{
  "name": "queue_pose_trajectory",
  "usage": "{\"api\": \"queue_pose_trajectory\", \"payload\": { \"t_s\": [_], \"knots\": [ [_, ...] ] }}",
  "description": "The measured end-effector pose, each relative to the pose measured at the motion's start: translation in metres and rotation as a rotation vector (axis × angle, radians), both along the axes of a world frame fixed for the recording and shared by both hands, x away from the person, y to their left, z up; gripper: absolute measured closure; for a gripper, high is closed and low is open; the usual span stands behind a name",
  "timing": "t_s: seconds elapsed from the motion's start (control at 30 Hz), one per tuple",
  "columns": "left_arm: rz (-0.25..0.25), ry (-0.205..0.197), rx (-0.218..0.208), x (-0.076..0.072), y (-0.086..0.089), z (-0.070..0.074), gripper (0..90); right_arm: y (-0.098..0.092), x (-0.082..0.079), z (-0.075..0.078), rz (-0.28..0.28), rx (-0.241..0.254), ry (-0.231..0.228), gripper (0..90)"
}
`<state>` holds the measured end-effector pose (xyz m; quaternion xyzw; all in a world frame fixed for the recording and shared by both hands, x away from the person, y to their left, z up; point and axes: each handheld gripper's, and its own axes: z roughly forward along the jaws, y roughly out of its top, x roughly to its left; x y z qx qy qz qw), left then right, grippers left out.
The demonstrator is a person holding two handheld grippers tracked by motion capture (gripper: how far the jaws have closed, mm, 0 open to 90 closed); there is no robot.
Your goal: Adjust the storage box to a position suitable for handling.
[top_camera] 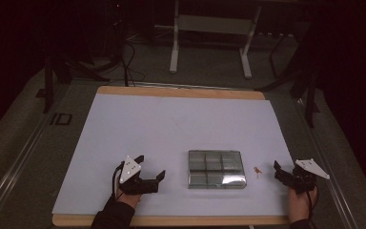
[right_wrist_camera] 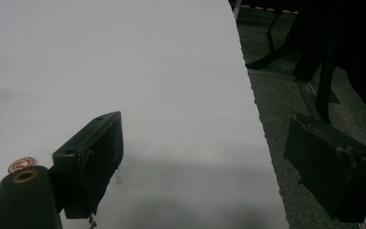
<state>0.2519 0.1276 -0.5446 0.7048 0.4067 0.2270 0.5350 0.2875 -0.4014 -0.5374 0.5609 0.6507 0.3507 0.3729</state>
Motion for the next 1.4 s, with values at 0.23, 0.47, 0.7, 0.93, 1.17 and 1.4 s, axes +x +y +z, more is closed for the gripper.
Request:
{"api": "queue_pose_trajectory", "payload": {
  "t_s": [0.23, 0.47, 0.7, 0.93, 1.17, 1.4],
  "knots": [
    [0.002, -0.021, 0.008, -0.002, -0.001, 0.000, 0.9, -0.001, 0.003, 0.000, -0.007, 0.014, 0.027, 13.4],
    [-0.025, -0.008, -0.007, -0.001, 0.001, 0.000, 0.7, -0.001, 0.006, 0.000, 0.008, 0.016, 0.059, 13.4],
    [-0.073, 0.064, -0.040, 0.007, 0.005, 0.000, 0.8, -0.002, 0.008, 0.000, 0.025, 0.028, 0.078, 13.7],
    [-0.148, 0.099, -0.039, 0.011, -0.002, 0.004, 0.9, -0.006, 0.007, 0.001, 0.050, 0.070, 0.077, 13.1],
    [-0.214, 0.107, -0.012, 0.012, -0.010, 0.003, 2.2, 0.000, 0.007, 0.002, 0.082, 0.046, 0.079, 11.3],
    [-0.255, 0.101, 0.021, 0.013, -0.017, 0.004, 5.4, 0.016, 0.005, 0.003, 0.195, 0.003, 0.092, 13.1]
  ]
}}
